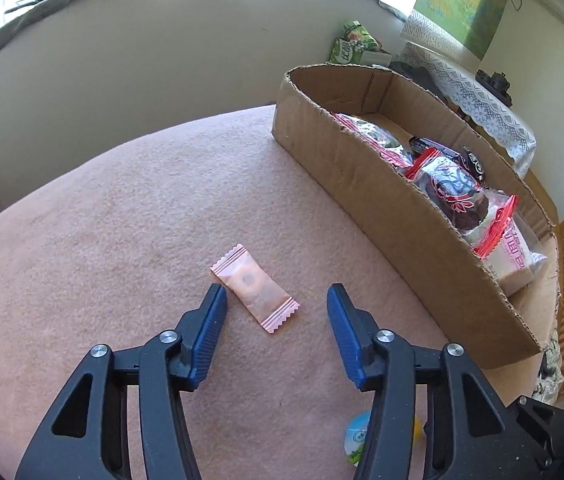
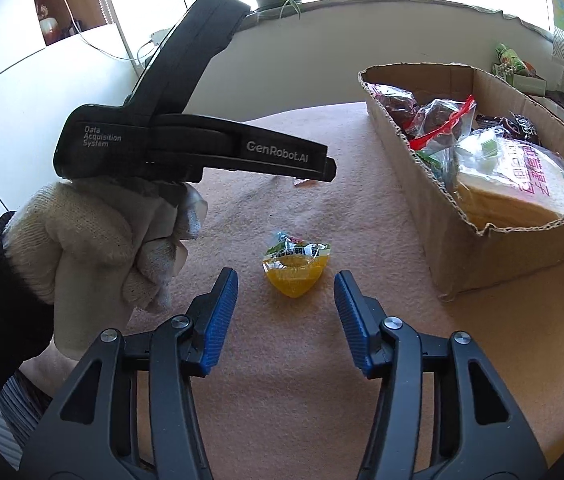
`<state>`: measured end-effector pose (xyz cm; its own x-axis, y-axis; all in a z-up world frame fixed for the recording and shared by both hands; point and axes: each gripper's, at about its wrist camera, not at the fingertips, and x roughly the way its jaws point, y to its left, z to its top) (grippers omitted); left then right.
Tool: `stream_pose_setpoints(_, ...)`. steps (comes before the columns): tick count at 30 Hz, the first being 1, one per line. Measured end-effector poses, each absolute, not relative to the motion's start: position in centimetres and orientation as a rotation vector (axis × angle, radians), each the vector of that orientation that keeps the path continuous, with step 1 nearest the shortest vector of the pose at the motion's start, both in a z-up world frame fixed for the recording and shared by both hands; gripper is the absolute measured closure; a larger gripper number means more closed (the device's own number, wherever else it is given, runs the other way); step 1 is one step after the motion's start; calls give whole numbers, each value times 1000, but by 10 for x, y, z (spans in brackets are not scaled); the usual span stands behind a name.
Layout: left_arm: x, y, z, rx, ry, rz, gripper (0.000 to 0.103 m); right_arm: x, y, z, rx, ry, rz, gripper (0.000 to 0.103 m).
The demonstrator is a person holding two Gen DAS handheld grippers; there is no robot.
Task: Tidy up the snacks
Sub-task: 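Grasp the pink candy with the left gripper while the right grasps the yellow jelly cup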
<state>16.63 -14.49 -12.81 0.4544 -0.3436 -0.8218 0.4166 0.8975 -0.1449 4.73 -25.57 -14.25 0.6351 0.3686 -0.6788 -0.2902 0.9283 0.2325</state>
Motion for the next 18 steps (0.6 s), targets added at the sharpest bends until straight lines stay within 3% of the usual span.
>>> stream_pose_setpoints(10,165,-143,-132,176,940,-443,81,62,-231,-152,7,798,295,51)
stream_pose_setpoints(18,167,-133,-130,129,944,-470,83,65,-225,-154,-57,811,269,63)
